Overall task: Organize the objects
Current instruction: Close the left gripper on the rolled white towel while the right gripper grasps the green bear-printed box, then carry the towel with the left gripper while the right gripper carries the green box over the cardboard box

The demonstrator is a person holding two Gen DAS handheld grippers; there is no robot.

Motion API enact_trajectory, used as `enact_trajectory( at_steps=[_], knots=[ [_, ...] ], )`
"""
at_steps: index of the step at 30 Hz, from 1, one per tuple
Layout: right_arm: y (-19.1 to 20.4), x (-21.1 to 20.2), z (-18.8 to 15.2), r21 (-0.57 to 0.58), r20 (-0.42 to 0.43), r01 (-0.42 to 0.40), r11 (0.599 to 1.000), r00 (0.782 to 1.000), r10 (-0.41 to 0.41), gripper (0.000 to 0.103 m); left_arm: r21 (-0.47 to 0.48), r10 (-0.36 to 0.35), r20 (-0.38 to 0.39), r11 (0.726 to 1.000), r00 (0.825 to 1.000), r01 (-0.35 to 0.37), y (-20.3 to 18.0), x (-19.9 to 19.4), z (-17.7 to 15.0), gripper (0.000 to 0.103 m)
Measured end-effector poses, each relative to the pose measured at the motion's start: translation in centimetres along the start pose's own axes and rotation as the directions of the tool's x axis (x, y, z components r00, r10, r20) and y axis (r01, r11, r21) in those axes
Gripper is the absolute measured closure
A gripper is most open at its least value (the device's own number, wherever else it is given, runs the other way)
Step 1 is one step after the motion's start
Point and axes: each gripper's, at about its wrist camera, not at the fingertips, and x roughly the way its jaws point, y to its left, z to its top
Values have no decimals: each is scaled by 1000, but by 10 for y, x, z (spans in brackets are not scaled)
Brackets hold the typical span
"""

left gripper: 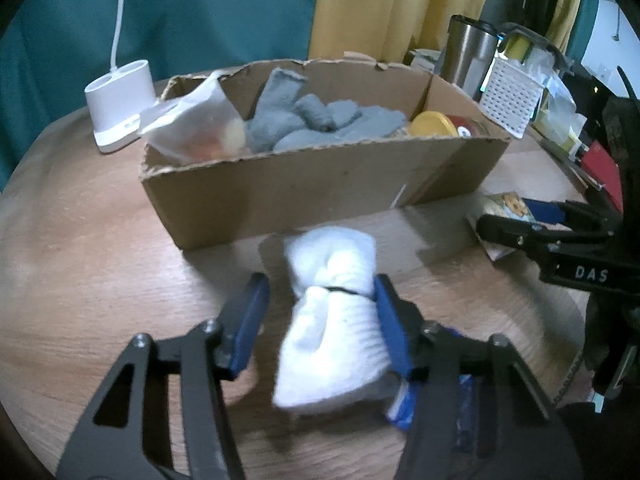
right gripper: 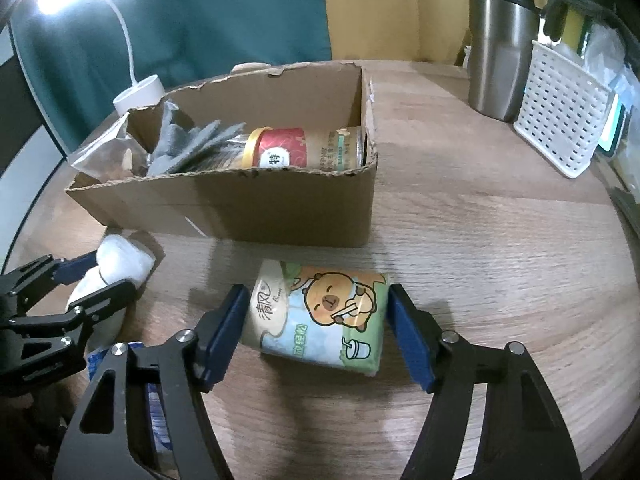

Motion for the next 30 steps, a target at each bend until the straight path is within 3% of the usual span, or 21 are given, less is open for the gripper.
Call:
enact_trajectory(
  at_steps=[10,21,30],
  knots=[
    [-6,-22,3,2,47,-5,1000,999,5,30,8,3,65,1000,998,-3,0,-20,7,62],
    [-13,-33,3,8,64,-7,1000,998,6,30,-6,7,-18,1000,1000,-7,2,-1,-6,60],
    [-12,-46,7,3,105,-11,1000,994,11,30,-3,-18,19,1000,1000,18,1,-12,-6,64]
  ],
)
